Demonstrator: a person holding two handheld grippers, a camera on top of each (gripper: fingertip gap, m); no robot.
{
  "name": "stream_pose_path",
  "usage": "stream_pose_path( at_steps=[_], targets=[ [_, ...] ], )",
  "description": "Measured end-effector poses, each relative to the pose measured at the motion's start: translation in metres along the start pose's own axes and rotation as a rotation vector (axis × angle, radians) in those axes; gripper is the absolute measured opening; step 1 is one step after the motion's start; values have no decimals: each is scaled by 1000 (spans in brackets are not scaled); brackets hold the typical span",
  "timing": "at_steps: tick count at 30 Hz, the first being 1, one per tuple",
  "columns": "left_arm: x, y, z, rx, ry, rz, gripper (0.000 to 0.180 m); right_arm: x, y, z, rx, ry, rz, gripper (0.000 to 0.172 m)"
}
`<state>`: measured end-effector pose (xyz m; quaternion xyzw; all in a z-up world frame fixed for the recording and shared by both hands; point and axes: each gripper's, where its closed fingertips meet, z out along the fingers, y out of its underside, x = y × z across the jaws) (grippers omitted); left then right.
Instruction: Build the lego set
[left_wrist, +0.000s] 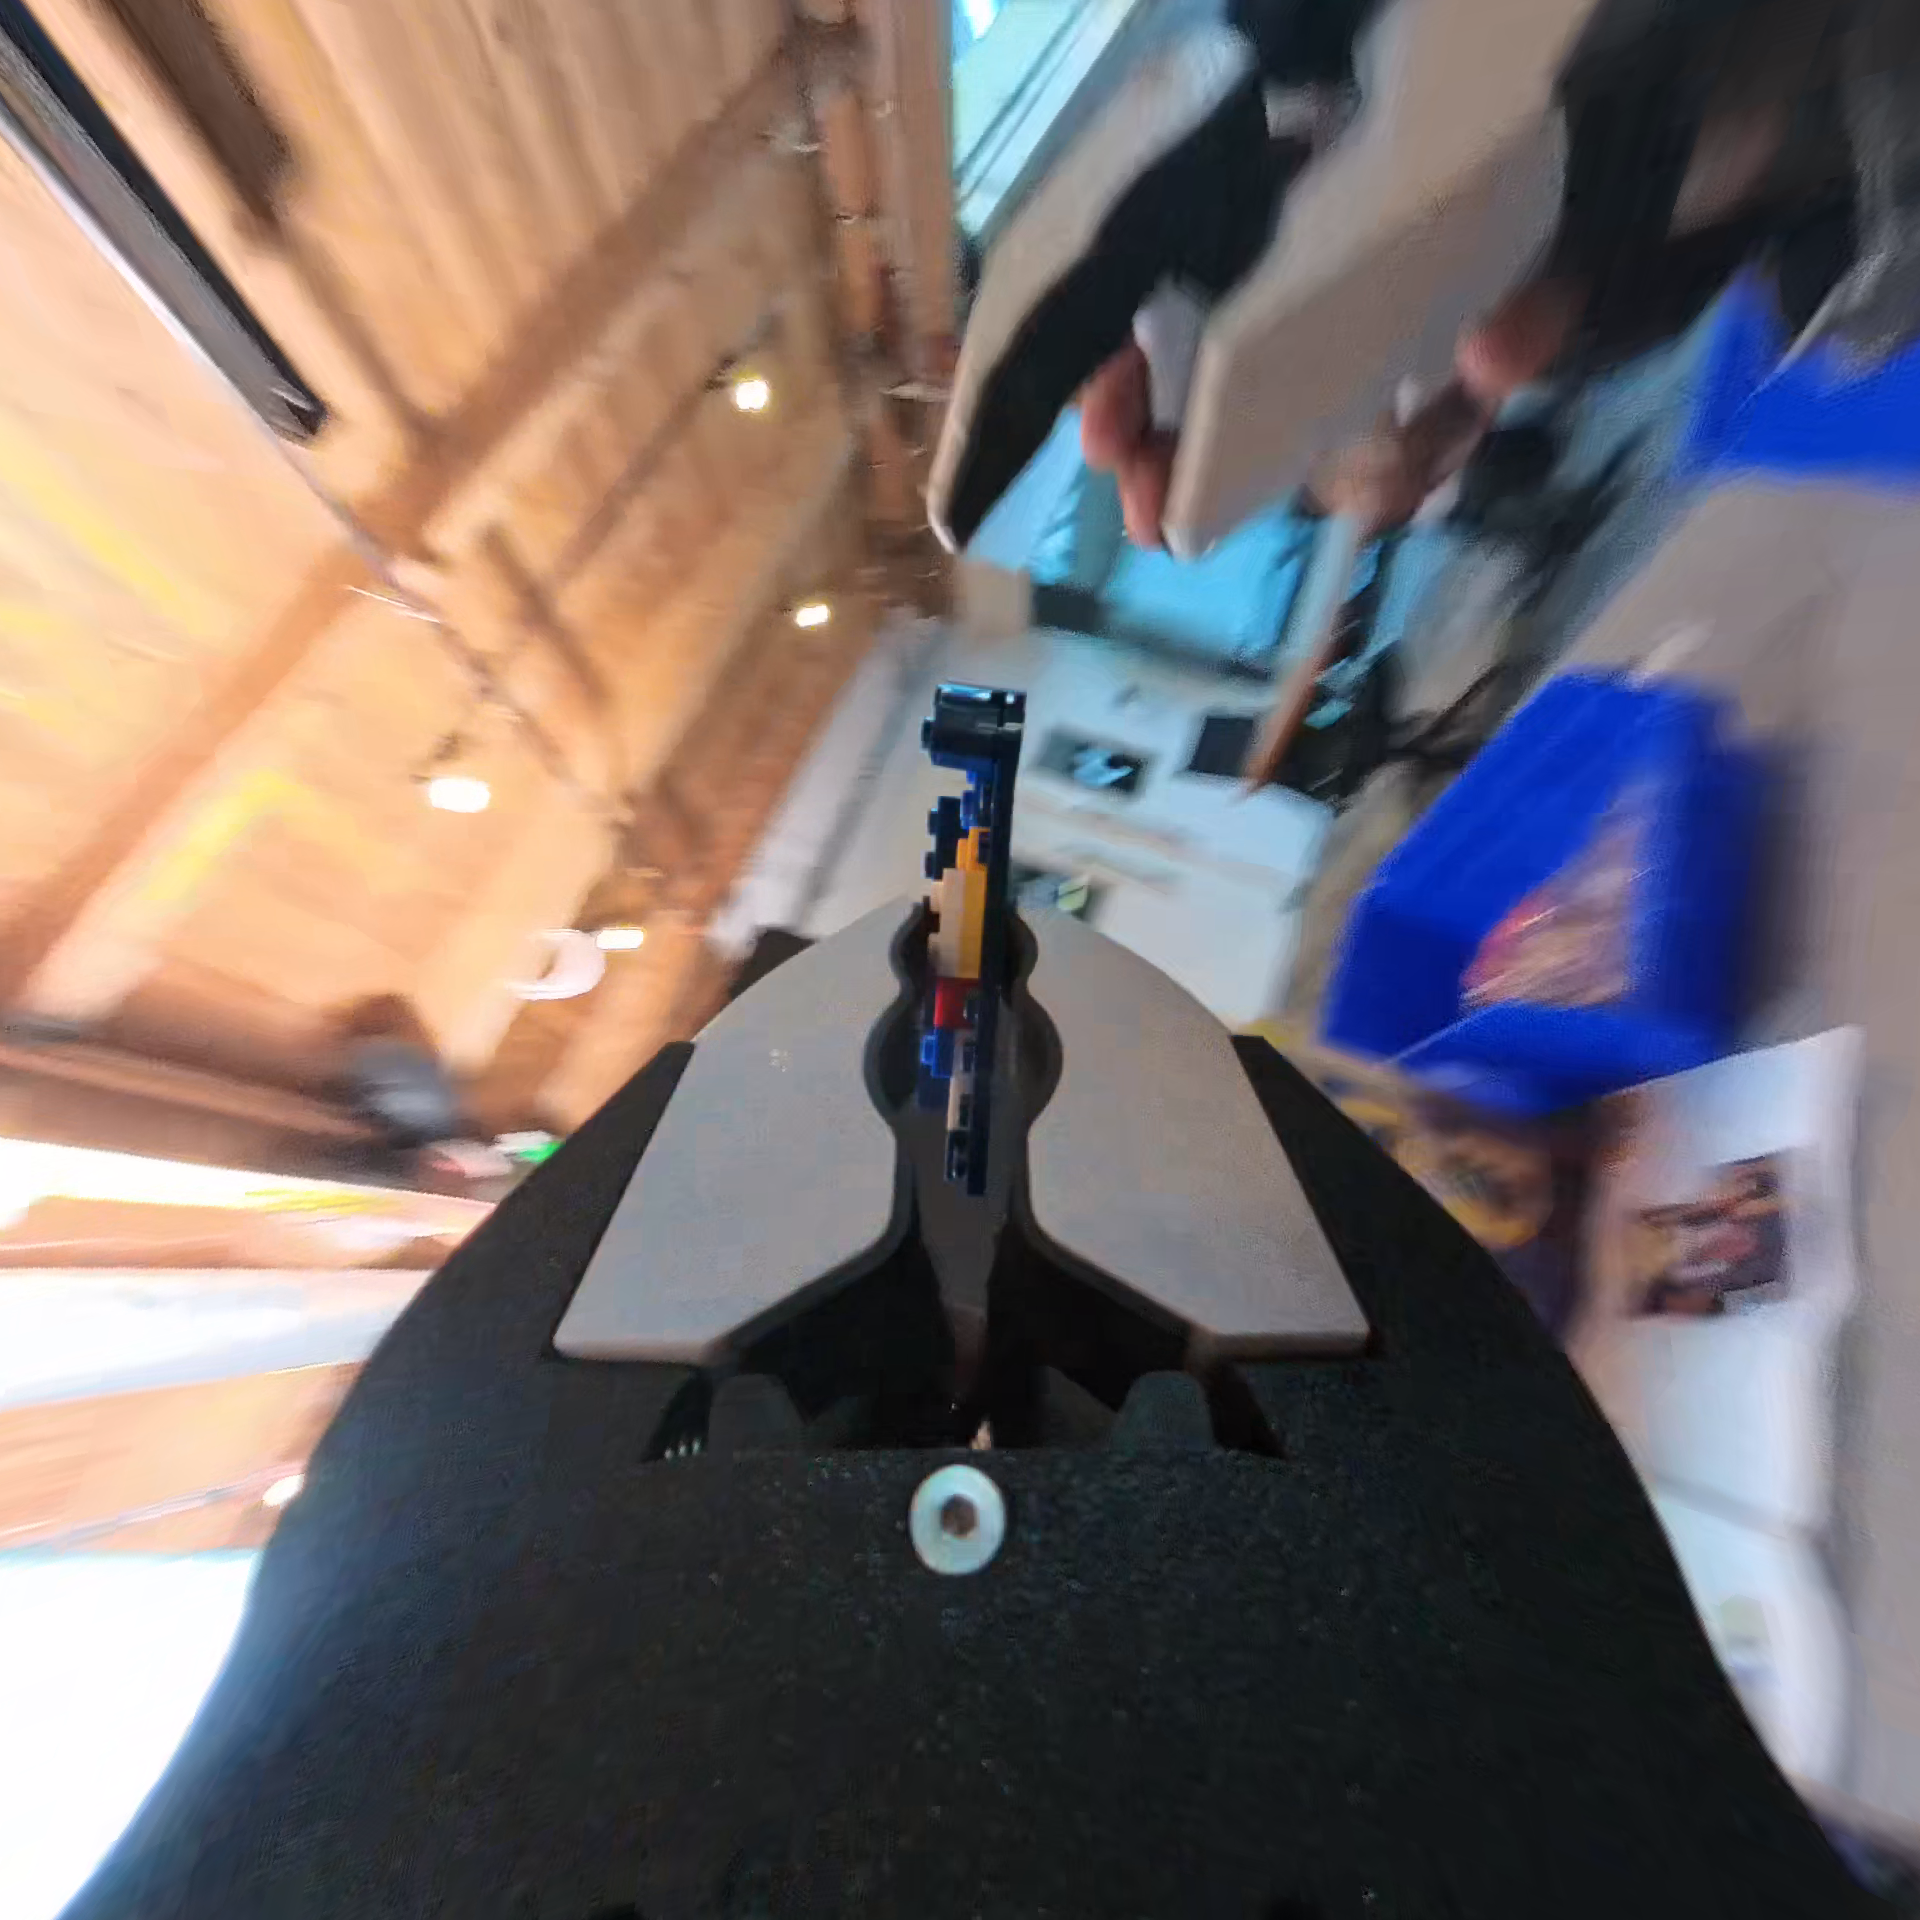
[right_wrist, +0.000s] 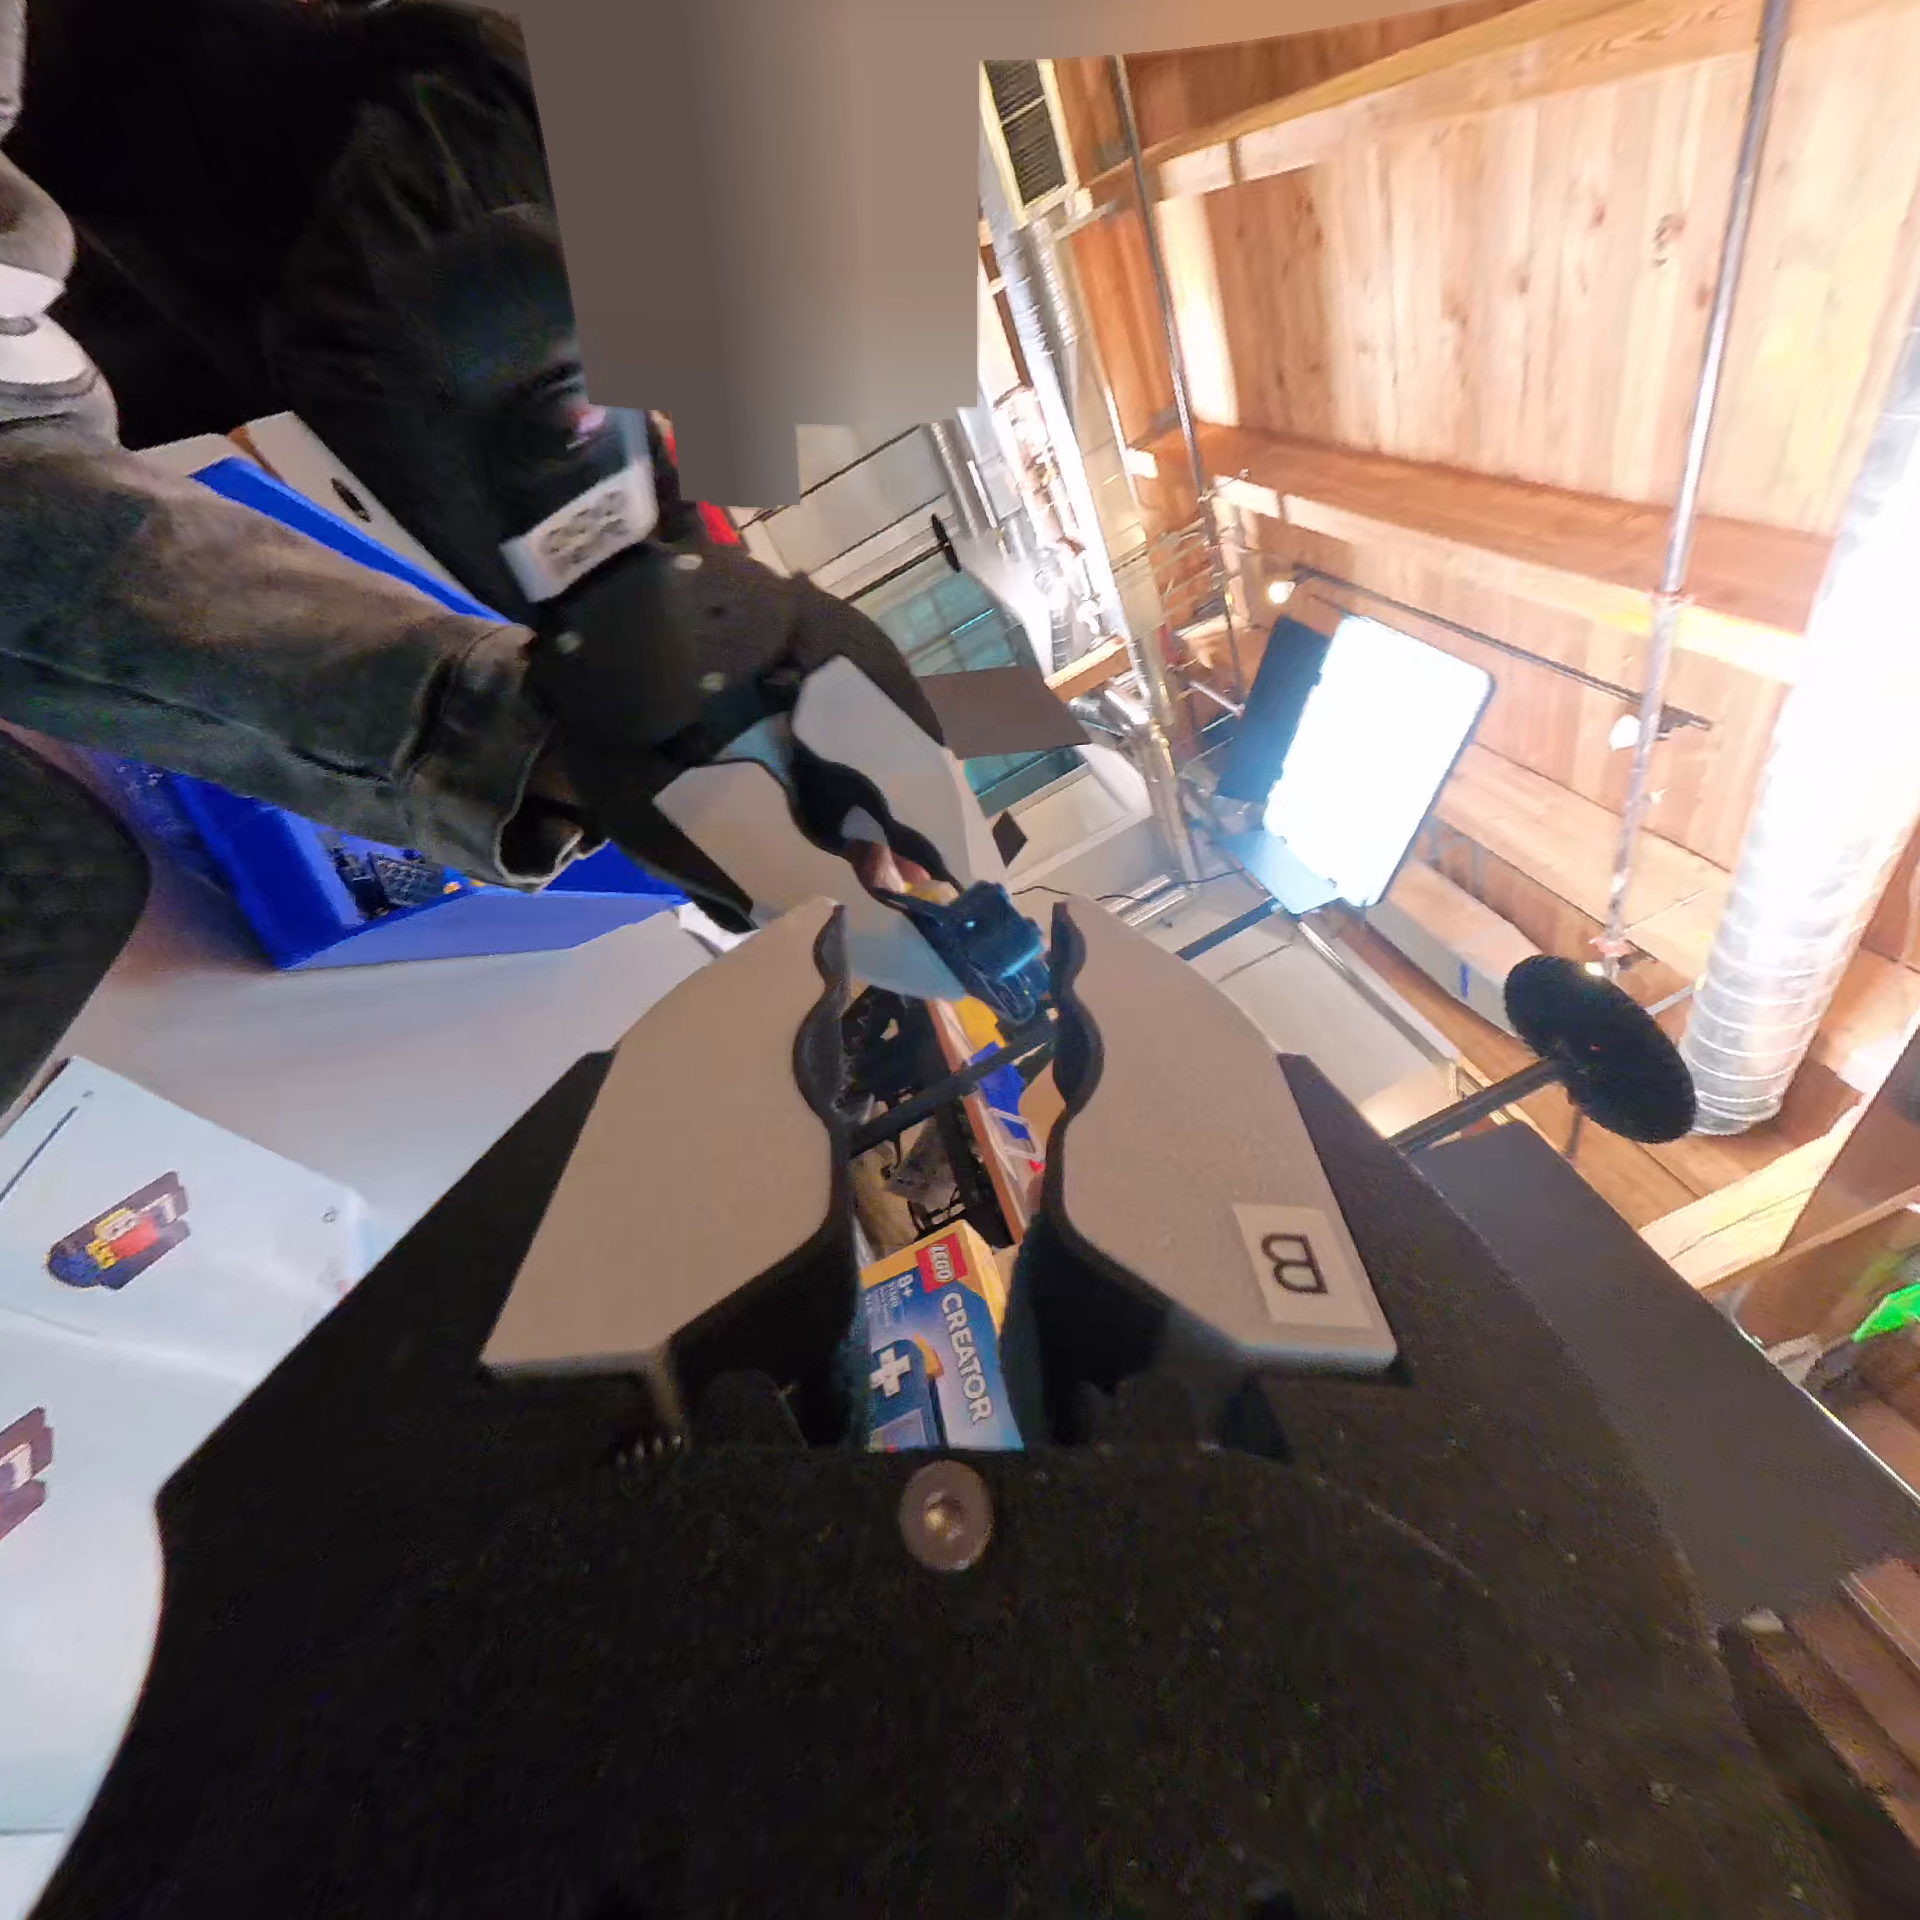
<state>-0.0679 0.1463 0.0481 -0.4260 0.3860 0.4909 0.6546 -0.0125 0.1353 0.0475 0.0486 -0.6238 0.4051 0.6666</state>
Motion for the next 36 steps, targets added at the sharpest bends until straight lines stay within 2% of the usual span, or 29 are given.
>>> stream_pose_path(
  at_steps=[2,4,8,11,15,20,36],
  targets=[
    [-7,4,-2,-61,-109,255,11,7,1,-3,9,23,43,36],
    [-6,1,-1,-77,-169,409,12,13,4,-3,22,37,161,33],
    [-1,-4,2,-100,-209,547,12,11,12,3,17,-21,402,37],
    [-7,-7,-1,-110,-268,650,12,7,12,4,15,-34,374,40],
    [-7,-14,-2,-103,-298,714,12,2,9,10,12,-39,359,38],
    [-12,-24,-6,-87,-356,757,12,4,1,14,22,29,264,35],
    [-19,-45,-16,-32,-412,802,12,4,-20,11,82,78,74,30]
  ],
)
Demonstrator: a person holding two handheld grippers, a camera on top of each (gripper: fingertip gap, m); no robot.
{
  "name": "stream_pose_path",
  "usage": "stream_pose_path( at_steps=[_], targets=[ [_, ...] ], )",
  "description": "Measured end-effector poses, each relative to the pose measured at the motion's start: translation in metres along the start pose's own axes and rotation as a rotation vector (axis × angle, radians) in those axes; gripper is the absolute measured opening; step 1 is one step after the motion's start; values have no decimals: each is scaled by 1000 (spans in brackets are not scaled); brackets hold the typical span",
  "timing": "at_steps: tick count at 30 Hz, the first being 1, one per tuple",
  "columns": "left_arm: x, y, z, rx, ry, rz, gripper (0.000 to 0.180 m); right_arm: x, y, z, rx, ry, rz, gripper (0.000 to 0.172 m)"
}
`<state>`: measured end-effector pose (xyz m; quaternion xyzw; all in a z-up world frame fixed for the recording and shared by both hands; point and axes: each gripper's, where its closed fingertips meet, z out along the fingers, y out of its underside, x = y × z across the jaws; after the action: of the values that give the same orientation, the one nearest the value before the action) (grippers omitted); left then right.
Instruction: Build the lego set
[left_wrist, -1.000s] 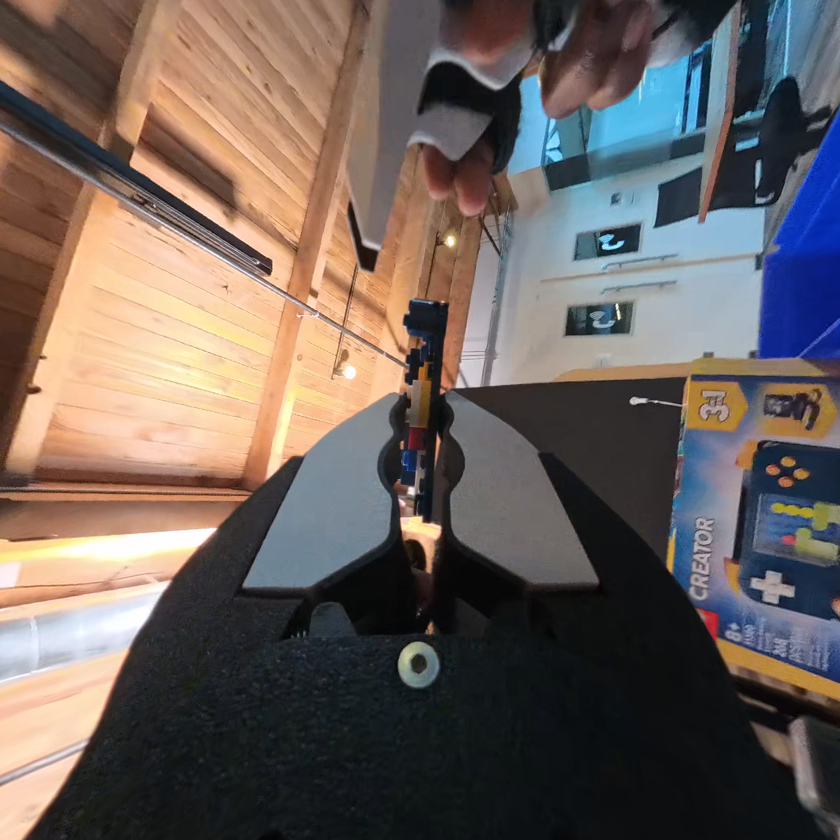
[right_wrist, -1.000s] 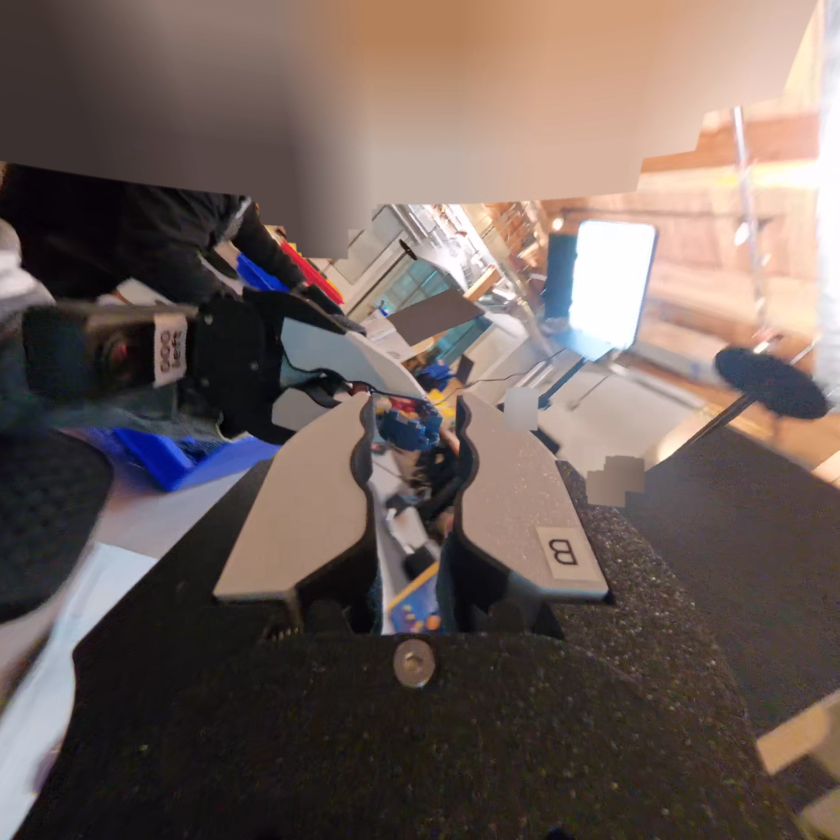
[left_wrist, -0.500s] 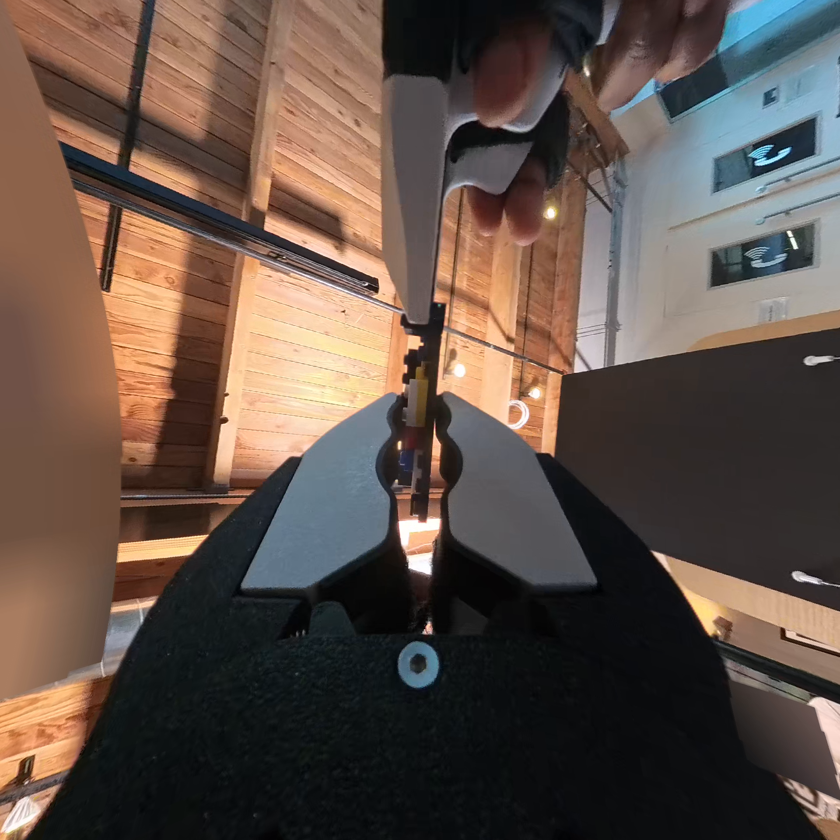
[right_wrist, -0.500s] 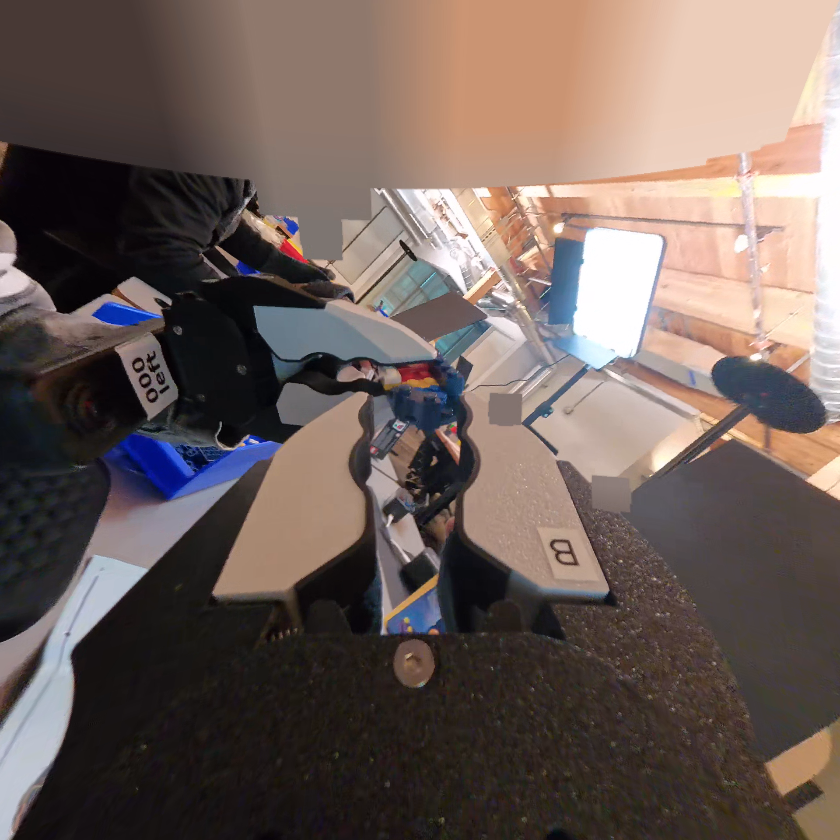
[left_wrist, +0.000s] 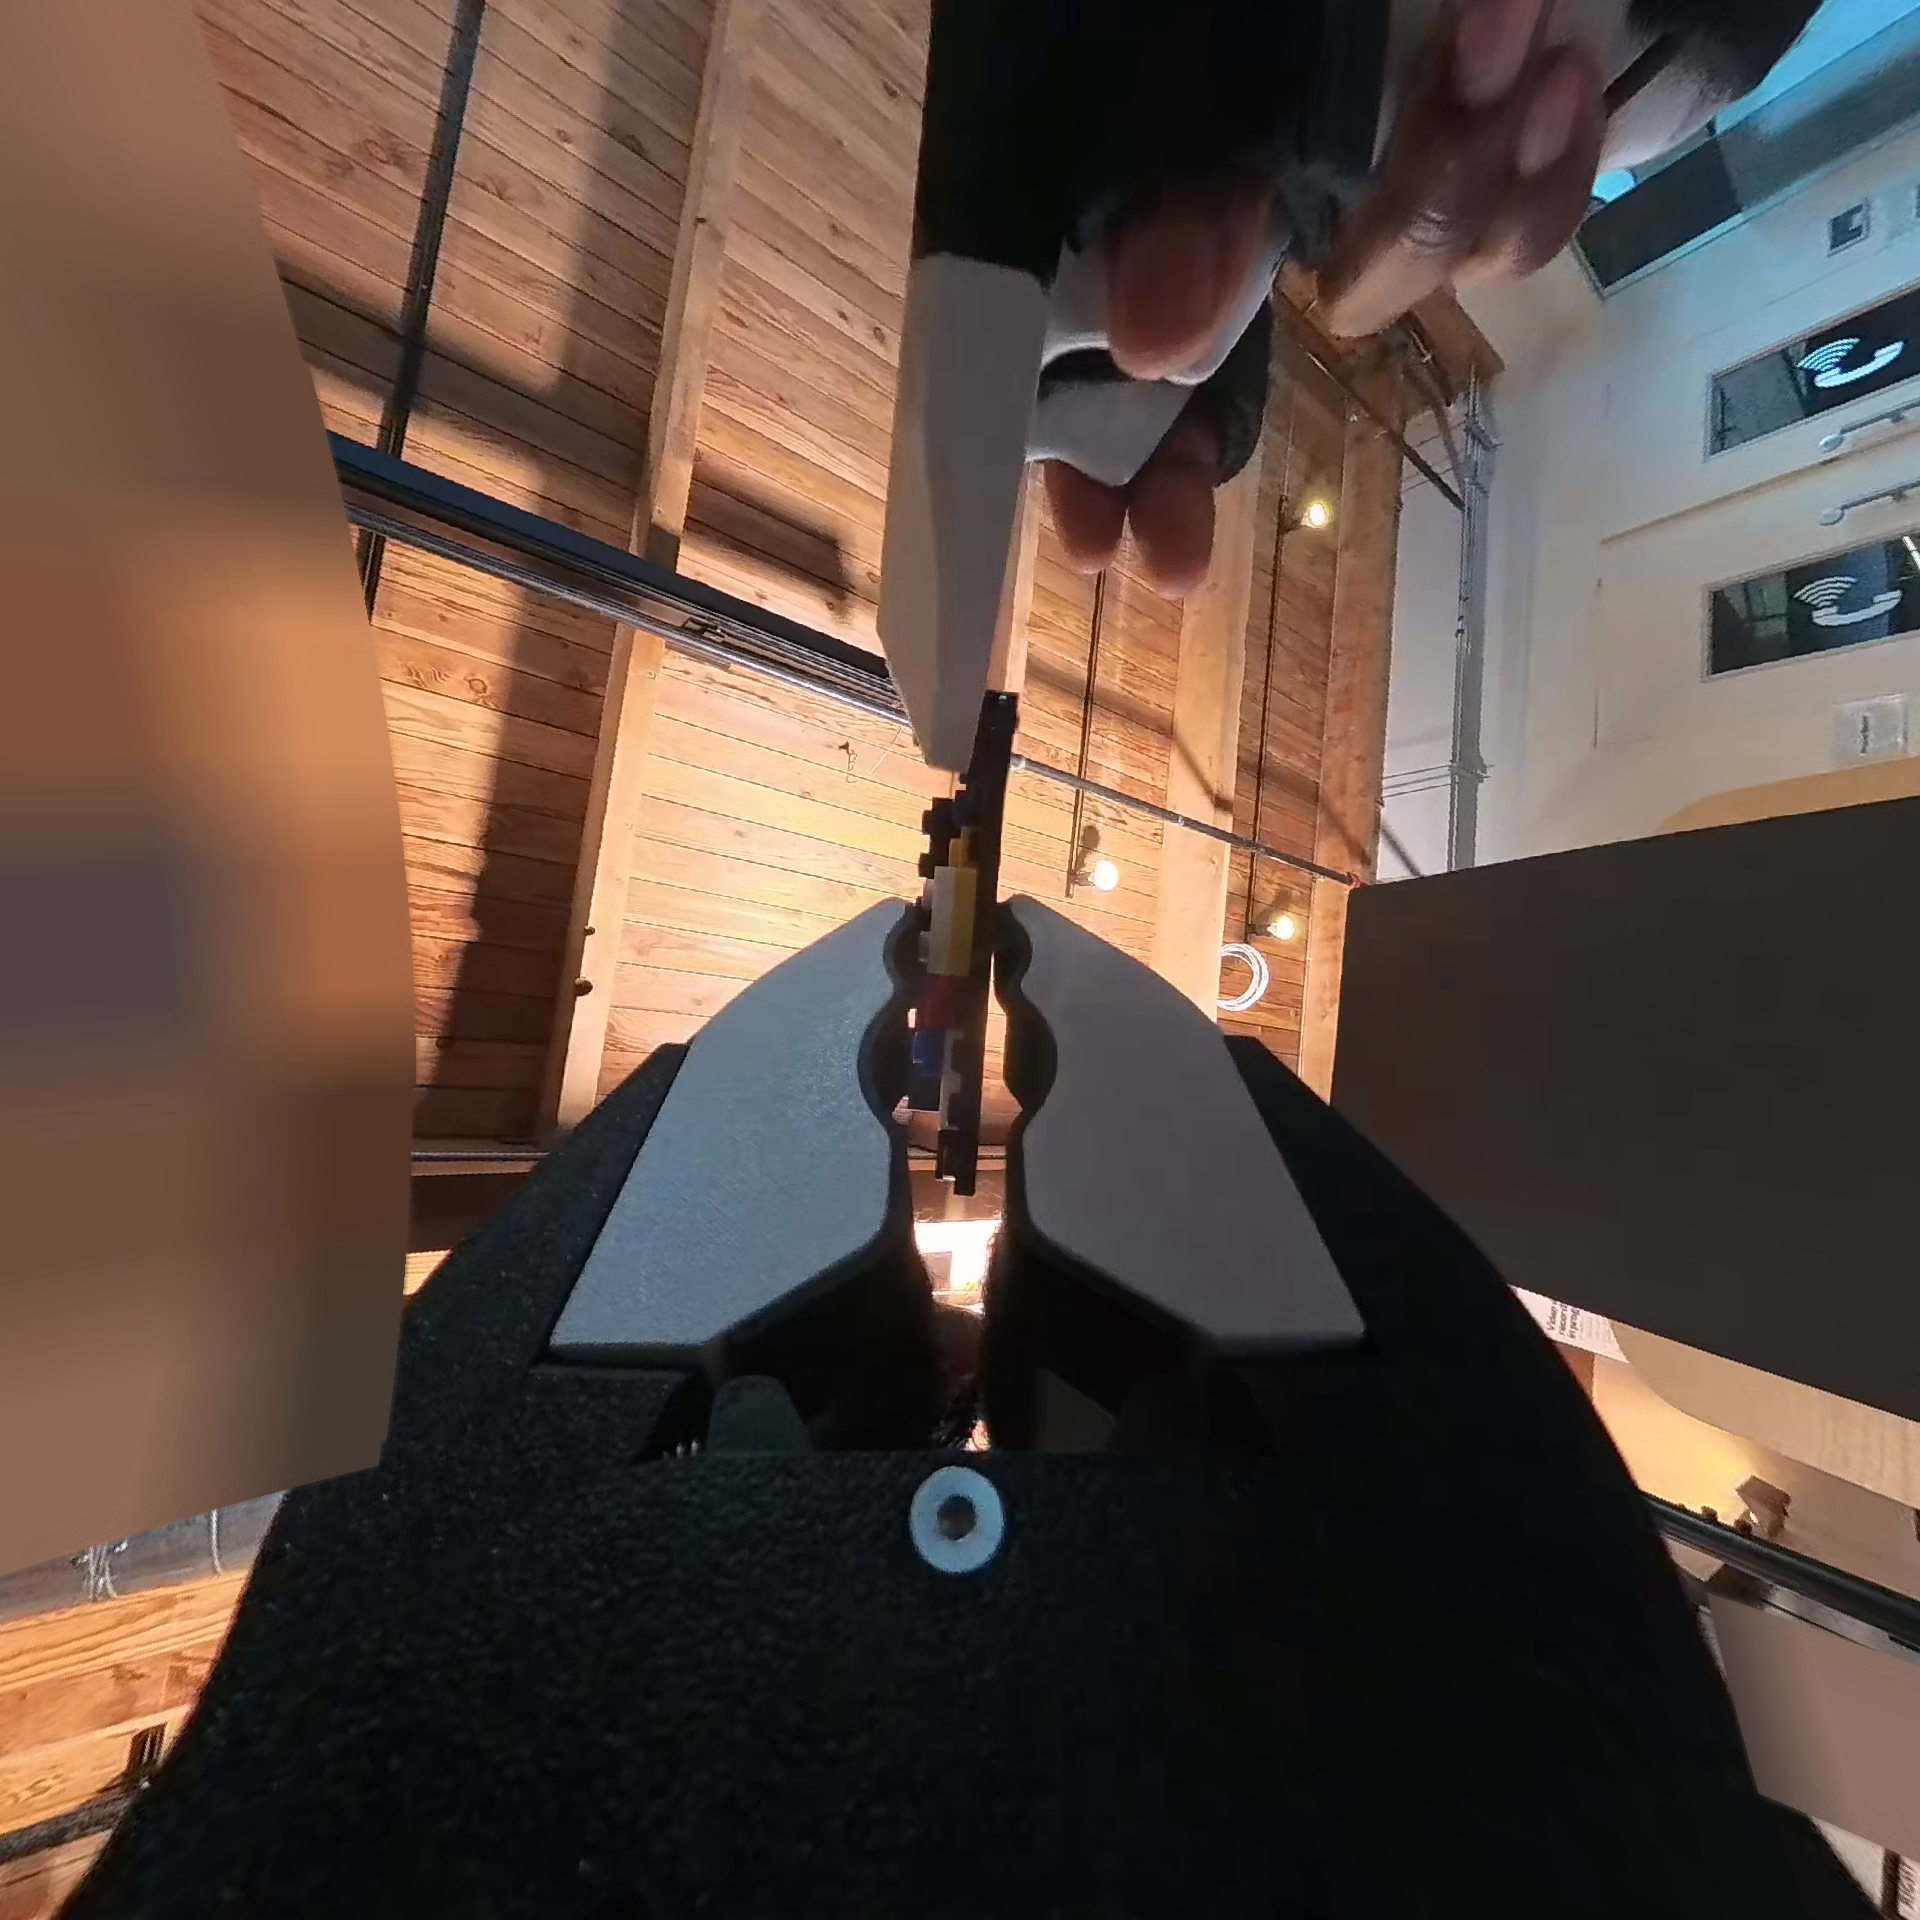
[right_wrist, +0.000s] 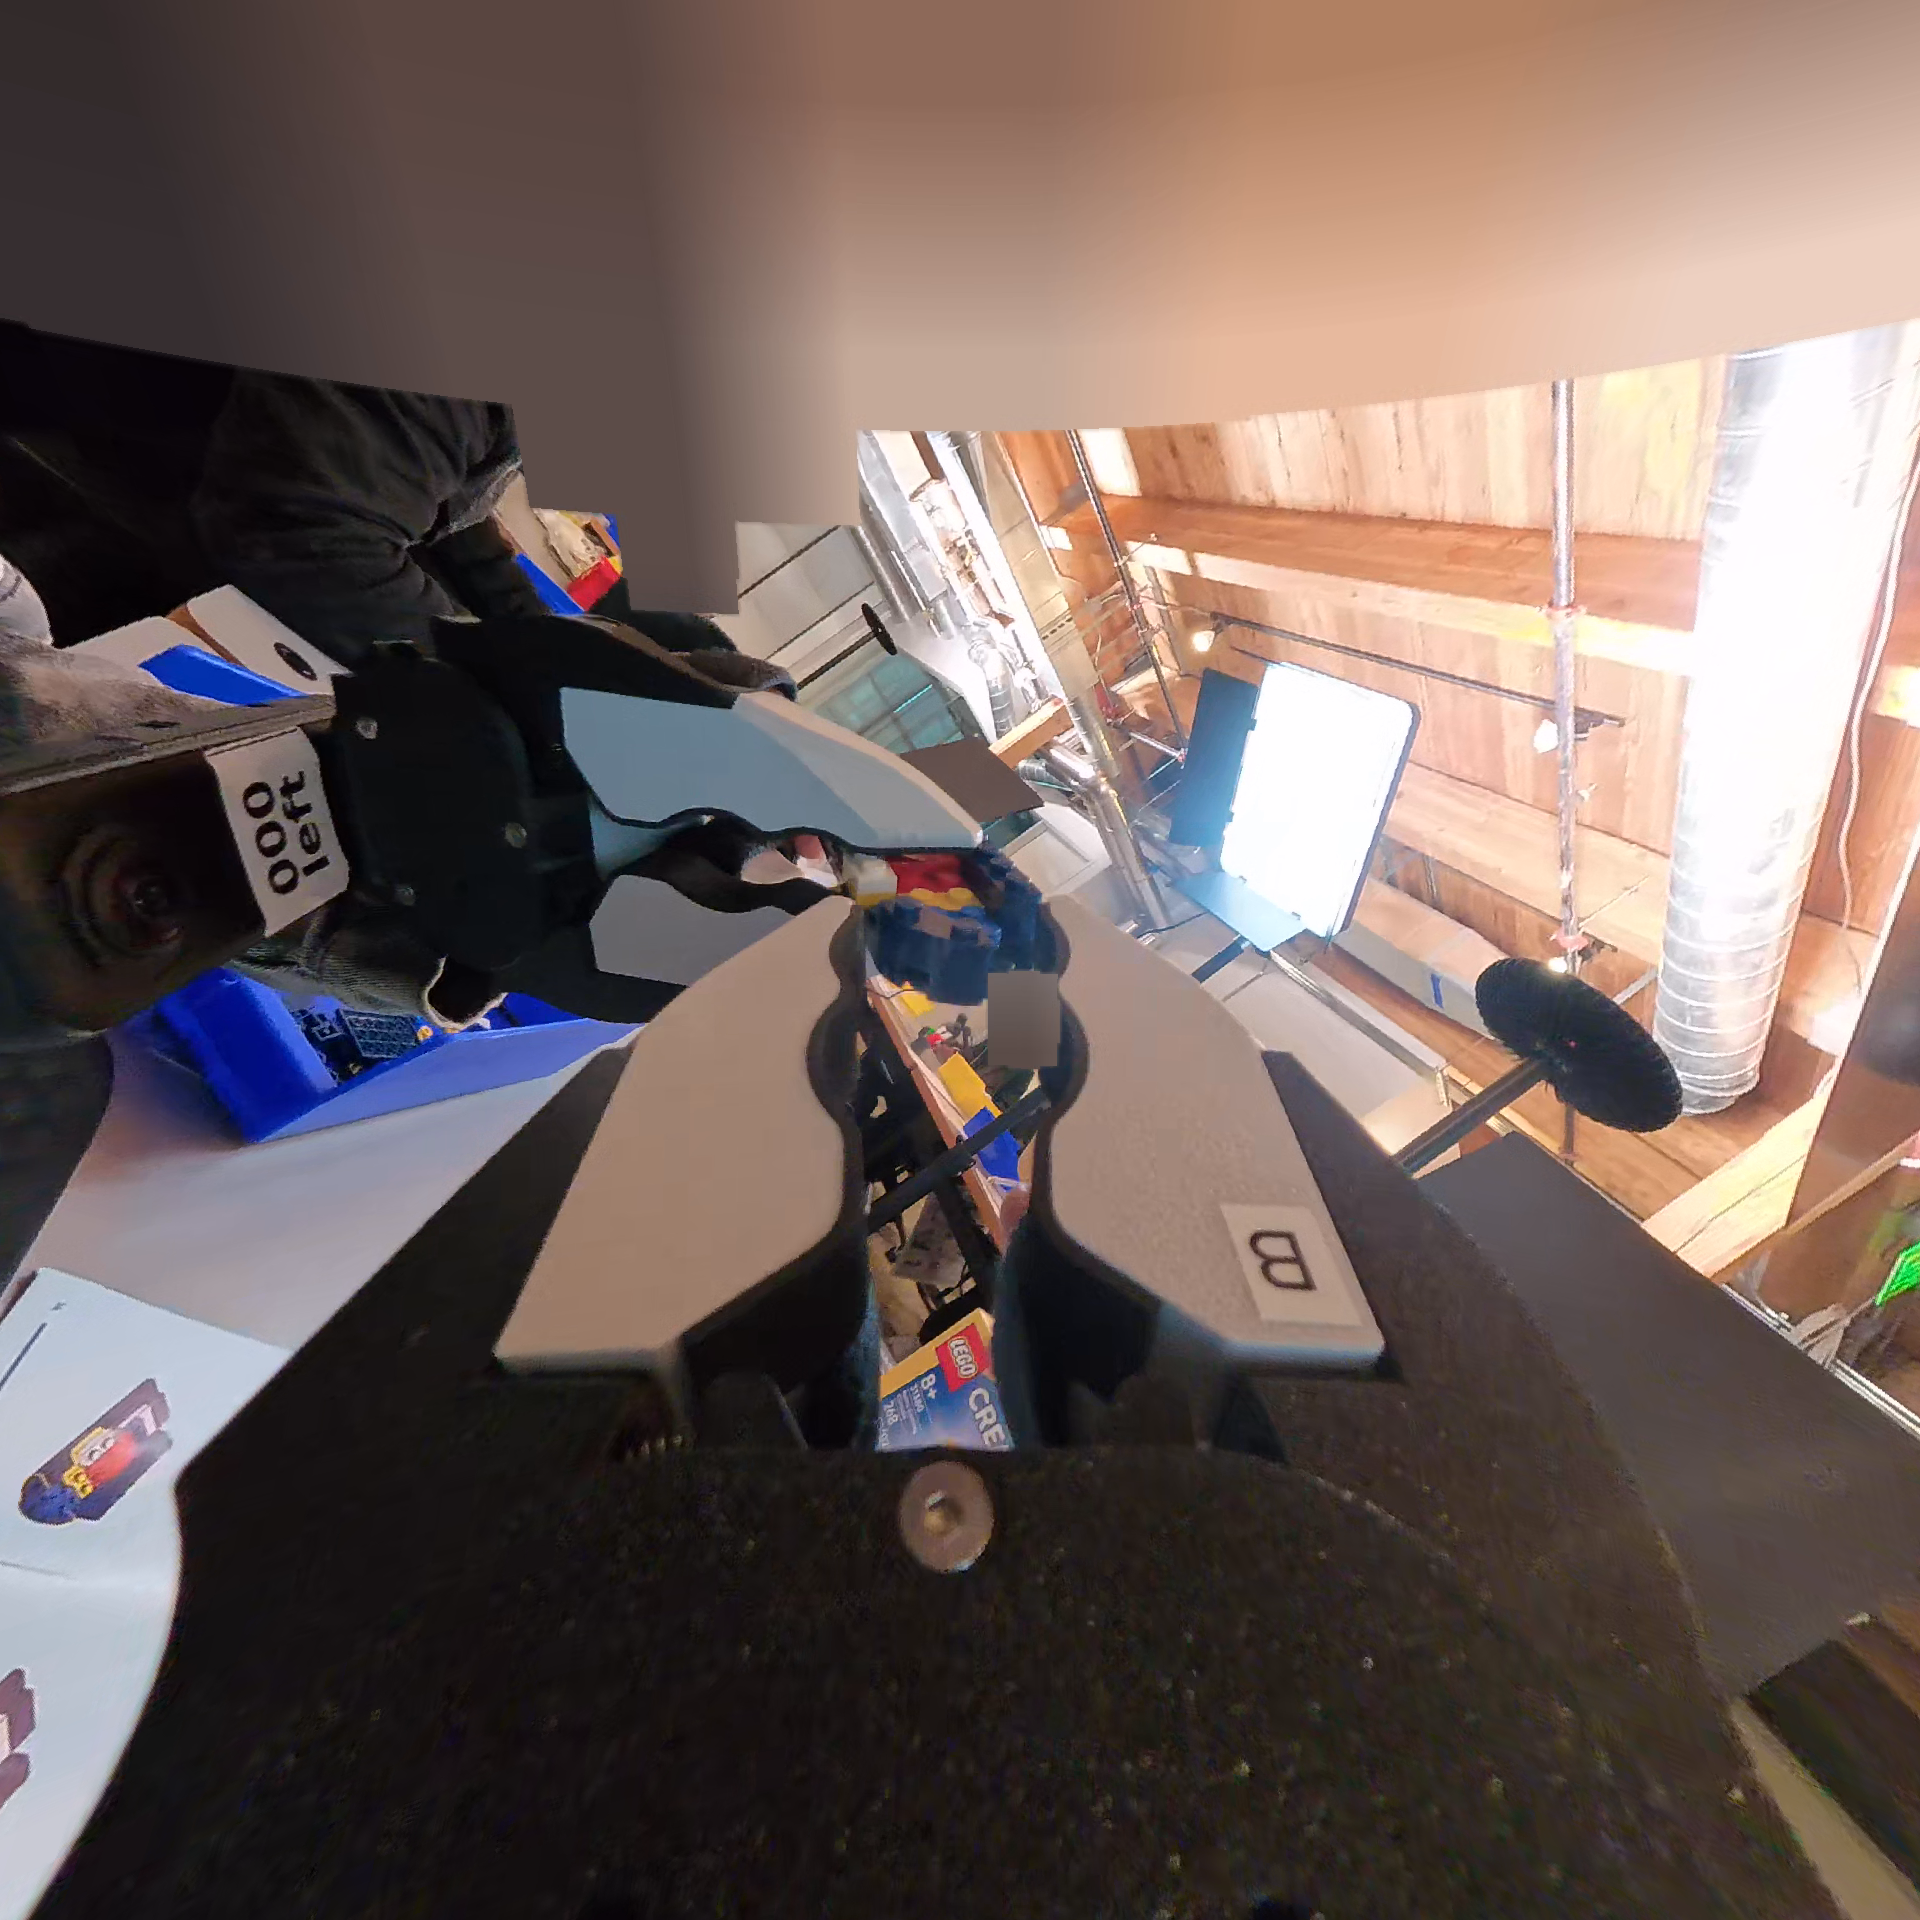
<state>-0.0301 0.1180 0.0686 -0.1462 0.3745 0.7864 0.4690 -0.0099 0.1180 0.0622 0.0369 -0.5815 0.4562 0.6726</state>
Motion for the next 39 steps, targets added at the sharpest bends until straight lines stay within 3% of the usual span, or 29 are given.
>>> stream_pose_path(
  at_steps=[5,7,10,12,15,17,20,27,32,39],
  targets=[
    [-3,-1,-1,5,-1,-11,12,-1,0,0,-5,1,-29,29],
    [3,4,2,-10,49,-160,11,1,1,0,-3,2,-10,29],
    [30,7,8,9,270,-765,12,10,-2,-3,24,21,86,30],
    [24,-4,4,191,300,-1171,12,16,-1,-6,20,31,142,30],
    [4,-8,-9,511,281,-1637,11,17,1,-7,16,19,179,31],
    [-1,-8,-19,709,329,-1920,12,9,1,-3,32,-32,223,30],
    [2,-3,-25,851,307,-2148,12,-5,7,6,-1,-76,243,31],
    [19,-18,-33,948,375,-2270,12,-20,10,18,-40,-94,222,29],
    [21,-34,-39,984,472,-2183,12,-33,10,22,-64,-136,171,28],
    [35,-43,-38,865,597,-1994,12,-40,15,20,-117,-182,73,25]
  ],
)
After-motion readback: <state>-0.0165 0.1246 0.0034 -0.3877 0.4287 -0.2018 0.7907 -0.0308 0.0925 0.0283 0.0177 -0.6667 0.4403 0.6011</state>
